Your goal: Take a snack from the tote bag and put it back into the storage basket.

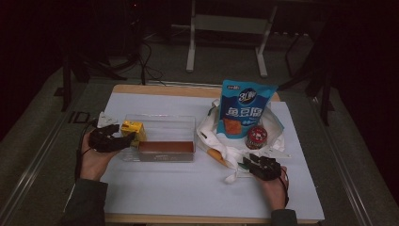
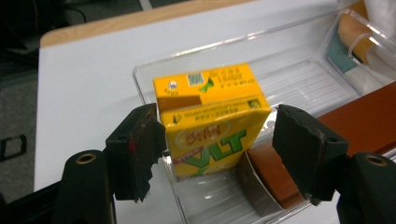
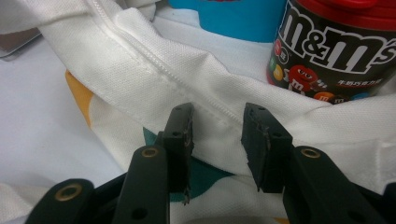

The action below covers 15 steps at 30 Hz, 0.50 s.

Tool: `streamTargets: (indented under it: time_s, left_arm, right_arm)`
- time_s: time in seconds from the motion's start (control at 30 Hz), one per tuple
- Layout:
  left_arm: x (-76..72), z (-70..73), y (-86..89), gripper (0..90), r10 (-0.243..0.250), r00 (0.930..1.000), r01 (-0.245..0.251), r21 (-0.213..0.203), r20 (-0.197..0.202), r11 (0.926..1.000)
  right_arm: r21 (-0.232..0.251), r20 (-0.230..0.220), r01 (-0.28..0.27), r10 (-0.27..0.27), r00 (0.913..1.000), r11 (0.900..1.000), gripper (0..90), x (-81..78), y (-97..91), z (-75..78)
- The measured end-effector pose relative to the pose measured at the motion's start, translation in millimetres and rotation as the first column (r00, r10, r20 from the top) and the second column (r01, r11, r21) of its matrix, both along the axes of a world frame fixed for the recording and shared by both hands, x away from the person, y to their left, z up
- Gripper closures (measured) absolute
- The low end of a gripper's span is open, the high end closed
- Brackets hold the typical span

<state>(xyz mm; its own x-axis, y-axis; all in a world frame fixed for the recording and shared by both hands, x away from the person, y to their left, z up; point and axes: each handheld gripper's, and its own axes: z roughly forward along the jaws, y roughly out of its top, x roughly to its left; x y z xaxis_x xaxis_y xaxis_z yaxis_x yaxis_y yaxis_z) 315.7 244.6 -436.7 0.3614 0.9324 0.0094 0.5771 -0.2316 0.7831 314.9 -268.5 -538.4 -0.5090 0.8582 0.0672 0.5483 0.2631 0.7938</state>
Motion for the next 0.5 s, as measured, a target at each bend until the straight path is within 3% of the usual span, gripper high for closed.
streamTargets:
  time_s: [0.5]
  left_arm:
    - [-1.5,11.0,-18.6,31.0,-0.095,0.9949,0.096,-0.019,0.035,0.9952]
  right_arm:
    - [-0.001,0.001,0.0,0.0,1.0,1.0,63.2,-0.2,0.3,0.0]
